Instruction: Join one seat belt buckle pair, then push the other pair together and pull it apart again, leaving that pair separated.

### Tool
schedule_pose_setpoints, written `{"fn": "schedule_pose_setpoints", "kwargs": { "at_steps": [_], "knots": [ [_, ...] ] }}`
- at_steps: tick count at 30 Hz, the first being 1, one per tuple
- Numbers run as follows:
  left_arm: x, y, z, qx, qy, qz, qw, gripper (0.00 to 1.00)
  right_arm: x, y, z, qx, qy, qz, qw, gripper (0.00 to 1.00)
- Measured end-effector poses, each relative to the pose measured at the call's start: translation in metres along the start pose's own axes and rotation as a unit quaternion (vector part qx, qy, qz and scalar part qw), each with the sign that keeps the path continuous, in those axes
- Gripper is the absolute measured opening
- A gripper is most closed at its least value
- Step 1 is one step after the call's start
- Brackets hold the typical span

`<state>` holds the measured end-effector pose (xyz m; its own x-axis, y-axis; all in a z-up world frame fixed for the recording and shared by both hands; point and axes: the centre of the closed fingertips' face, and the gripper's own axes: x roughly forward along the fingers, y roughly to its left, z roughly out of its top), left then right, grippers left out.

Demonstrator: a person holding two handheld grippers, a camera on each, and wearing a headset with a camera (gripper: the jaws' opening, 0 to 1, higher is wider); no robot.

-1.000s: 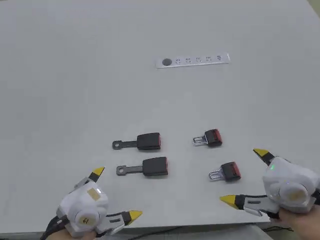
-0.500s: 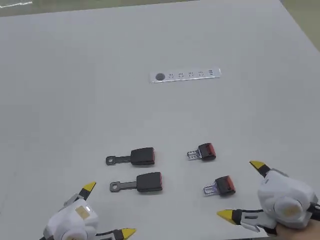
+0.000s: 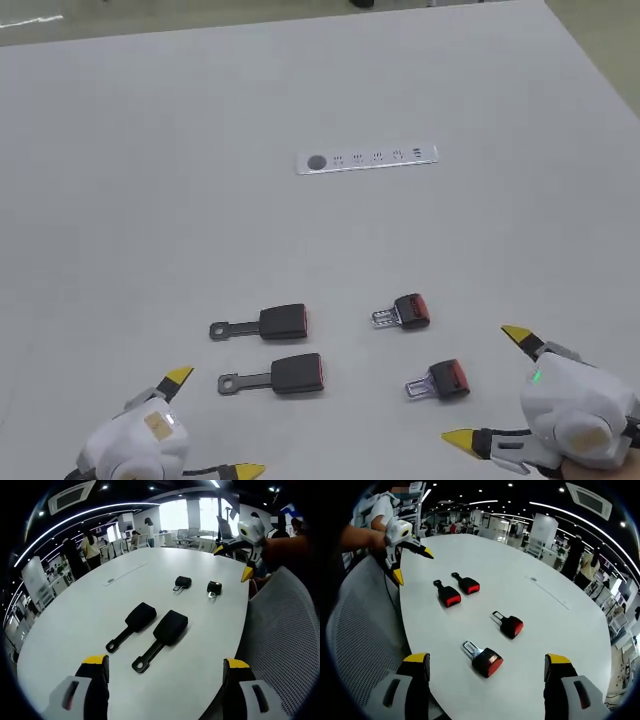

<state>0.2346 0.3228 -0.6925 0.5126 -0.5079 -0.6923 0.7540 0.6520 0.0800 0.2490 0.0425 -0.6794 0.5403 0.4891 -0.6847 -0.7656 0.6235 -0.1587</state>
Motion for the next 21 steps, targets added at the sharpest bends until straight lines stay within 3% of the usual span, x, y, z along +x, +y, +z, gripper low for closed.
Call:
{"fn": "schedule_pose_setpoints", "kwargs": {
  "at_steps": [6,15,21],
  "knots": [
    [0.005,-0.003,0.002,0.014,0.003,-0.006,0.9999,0.93,0.001,0.000,-0.001,-0.012,0.001,0.002,0.9999,0.93],
    [0.016,0.004,0.006,0.026,-0.003,-0.011,0.9996,0.88,0.005,0.003,-0.007,-0.023,0.000,0.010,0.9997,0.89],
    [0.022,0.006,0.003,0.048,0.010,-0.016,0.9987,0.85,0.008,0.006,-0.005,-0.036,-0.003,0.019,0.9992,0.84]
  ]
}}
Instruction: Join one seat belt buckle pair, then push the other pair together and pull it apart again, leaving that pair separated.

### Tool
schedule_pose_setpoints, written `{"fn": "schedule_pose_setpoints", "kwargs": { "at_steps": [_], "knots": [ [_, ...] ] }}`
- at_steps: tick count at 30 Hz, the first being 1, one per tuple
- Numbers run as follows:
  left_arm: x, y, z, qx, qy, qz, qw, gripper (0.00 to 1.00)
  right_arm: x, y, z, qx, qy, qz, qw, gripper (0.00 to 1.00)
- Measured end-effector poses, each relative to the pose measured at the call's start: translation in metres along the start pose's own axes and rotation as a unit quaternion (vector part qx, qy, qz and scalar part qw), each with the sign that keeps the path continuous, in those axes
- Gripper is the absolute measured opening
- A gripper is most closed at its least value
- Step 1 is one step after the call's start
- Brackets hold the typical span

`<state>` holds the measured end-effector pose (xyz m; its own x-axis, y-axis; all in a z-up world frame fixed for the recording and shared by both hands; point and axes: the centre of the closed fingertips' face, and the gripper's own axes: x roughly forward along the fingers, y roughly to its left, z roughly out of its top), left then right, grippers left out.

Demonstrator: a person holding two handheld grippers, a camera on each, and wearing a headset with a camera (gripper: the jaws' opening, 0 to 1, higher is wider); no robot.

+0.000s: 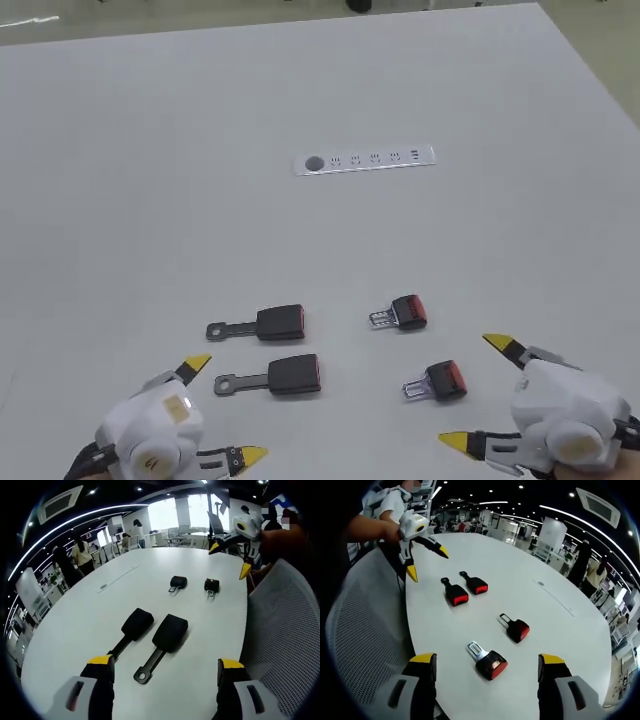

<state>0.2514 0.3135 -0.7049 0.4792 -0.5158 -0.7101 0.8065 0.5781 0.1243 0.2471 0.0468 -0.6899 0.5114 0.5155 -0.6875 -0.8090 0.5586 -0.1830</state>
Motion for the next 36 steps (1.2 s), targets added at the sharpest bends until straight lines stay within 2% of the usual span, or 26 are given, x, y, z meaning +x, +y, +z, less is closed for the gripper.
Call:
{"fn": "schedule_pose_setpoints", "kwargs": {
  "at_steps": [4,7,10,14,17,22,23,28,36],
  "knots": [
    [0.003,0.001,0.000,0.010,0.004,-0.003,0.9999,0.81,0.002,0.000,-0.001,-0.014,0.005,0.008,0.9999,0.80],
    [0.009,-0.002,-0.003,0.019,0.010,-0.013,0.9997,0.78,0.006,-0.001,-0.004,-0.018,0.010,0.017,0.9996,0.77],
    [0.019,-0.006,-0.006,0.024,0.012,-0.018,0.9995,0.75,0.013,0.001,-0.006,-0.007,-0.004,0.031,0.9995,0.73],
    [0.031,-0.013,-0.015,0.040,0.032,-0.032,0.9981,0.75,0.019,0.004,-0.014,-0.023,0.005,0.043,0.9988,0.67],
    [0.037,-0.014,-0.013,0.058,0.034,-0.038,0.9970,0.75,0.021,0.004,-0.015,-0.038,0.005,0.045,0.9982,0.64],
    [0.043,-0.007,-0.008,0.067,0.034,-0.038,0.9965,0.72,0.022,0.003,-0.021,-0.057,0.015,0.051,0.9970,0.58],
    [0.044,-0.006,-0.005,0.072,0.030,-0.040,0.9961,0.70,0.023,0.002,-0.023,-0.059,0.020,0.051,0.9968,0.57],
    [0.050,-0.001,-0.003,0.082,0.033,-0.041,0.9952,0.65,0.027,0.000,-0.032,-0.078,0.038,0.056,0.9947,0.52],
    [0.060,-0.001,-0.001,0.108,0.045,-0.053,0.9917,0.63,0.031,-0.001,-0.038,-0.093,0.056,0.071,0.9915,0.45]
  ]
}}
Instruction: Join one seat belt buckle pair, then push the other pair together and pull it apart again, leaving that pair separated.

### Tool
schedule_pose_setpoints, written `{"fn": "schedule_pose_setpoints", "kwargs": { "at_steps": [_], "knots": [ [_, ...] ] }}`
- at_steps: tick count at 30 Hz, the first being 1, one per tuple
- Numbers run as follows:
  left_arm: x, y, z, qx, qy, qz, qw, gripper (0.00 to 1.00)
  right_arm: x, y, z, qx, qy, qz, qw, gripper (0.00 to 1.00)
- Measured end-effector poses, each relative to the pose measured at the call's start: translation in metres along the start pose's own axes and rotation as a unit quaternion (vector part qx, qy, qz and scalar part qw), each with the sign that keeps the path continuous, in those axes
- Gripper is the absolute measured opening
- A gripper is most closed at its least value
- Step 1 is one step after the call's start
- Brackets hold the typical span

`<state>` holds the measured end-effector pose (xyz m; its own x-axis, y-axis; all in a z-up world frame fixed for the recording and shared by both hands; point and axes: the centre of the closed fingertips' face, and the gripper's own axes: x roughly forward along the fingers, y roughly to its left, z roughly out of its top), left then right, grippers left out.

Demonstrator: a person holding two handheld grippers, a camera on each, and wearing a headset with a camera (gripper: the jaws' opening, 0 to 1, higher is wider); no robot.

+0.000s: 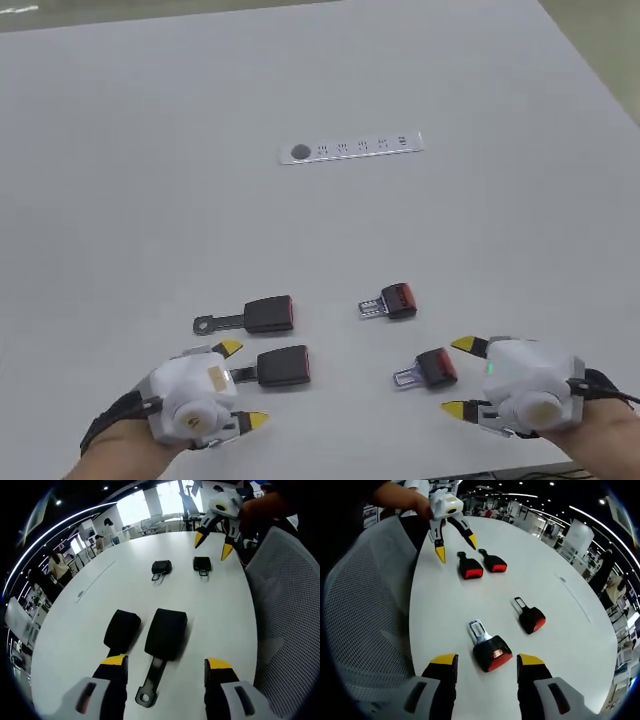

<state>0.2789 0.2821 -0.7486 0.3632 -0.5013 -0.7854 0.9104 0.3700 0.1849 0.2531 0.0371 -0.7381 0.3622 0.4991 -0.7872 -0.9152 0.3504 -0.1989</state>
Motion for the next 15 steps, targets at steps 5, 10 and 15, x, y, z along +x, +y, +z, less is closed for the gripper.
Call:
{"fn": "schedule_pose_setpoints", "kwargs": {
  "at_steps": [5,10,15],
  "knots": [
    [0.005,0.002,0.004,0.022,0.009,-0.008,0.9997,0.61,0.005,-0.004,-0.003,-0.011,0.011,0.012,0.9998,0.42],
    [0.009,0.008,0.006,0.028,0.013,-0.011,0.9995,0.59,0.007,-0.005,-0.005,-0.011,0.026,0.025,0.9993,0.39],
    [0.016,0.011,0.008,0.049,0.022,-0.022,0.9983,0.54,0.008,-0.005,-0.007,-0.035,0.037,0.038,0.9980,0.38]
  ]
}}
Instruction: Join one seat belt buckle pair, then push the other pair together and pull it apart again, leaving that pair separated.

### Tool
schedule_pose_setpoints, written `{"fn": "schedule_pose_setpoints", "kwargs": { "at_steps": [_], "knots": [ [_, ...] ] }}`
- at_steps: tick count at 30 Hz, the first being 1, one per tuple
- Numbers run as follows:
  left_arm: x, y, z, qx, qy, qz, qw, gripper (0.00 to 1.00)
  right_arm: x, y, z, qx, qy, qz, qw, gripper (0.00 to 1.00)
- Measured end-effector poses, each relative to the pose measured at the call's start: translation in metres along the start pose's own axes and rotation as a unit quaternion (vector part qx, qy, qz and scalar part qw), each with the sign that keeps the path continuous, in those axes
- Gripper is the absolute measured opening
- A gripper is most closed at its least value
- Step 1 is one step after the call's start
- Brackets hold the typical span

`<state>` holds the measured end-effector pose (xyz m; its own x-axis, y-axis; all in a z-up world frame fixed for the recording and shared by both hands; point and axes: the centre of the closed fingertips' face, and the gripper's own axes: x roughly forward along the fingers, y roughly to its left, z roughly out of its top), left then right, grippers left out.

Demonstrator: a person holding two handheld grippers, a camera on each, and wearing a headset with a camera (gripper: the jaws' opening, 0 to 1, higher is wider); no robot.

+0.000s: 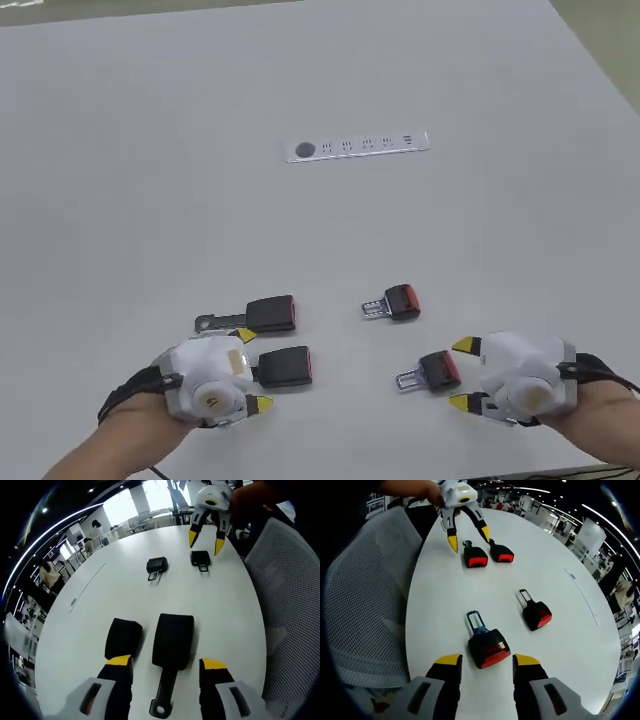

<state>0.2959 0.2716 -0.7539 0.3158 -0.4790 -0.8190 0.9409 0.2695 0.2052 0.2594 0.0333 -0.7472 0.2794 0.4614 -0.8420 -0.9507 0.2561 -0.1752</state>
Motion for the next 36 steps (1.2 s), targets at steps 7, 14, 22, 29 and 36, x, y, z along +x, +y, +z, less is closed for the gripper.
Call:
{"fn": "schedule_pose_setpoints", "kwargs": {
  "at_steps": [7,14,22,29,36],
  "knots": [
    [0.015,-0.005,-0.002,0.020,0.019,-0.024,0.9993,0.48,0.002,0.000,0.001,-0.027,0.009,0.022,0.9994,0.35],
    [0.019,-0.006,-0.001,0.035,0.023,-0.042,0.9982,0.45,0.013,-0.003,0.004,-0.058,0.014,0.036,0.9976,0.34],
    [0.022,-0.012,0.000,0.055,0.031,-0.072,0.9954,0.38,0.021,-0.002,0.005,-0.081,0.031,0.068,0.9939,0.34],
    [0.024,-0.013,-0.001,0.076,0.039,-0.087,0.9925,0.36,0.023,0.001,0.000,-0.082,0.047,0.094,0.9911,0.31],
    [0.024,-0.013,-0.001,0.090,0.045,-0.092,0.9906,0.34,0.032,0.000,-0.005,-0.058,0.053,0.097,0.9922,0.31]
  ]
}}
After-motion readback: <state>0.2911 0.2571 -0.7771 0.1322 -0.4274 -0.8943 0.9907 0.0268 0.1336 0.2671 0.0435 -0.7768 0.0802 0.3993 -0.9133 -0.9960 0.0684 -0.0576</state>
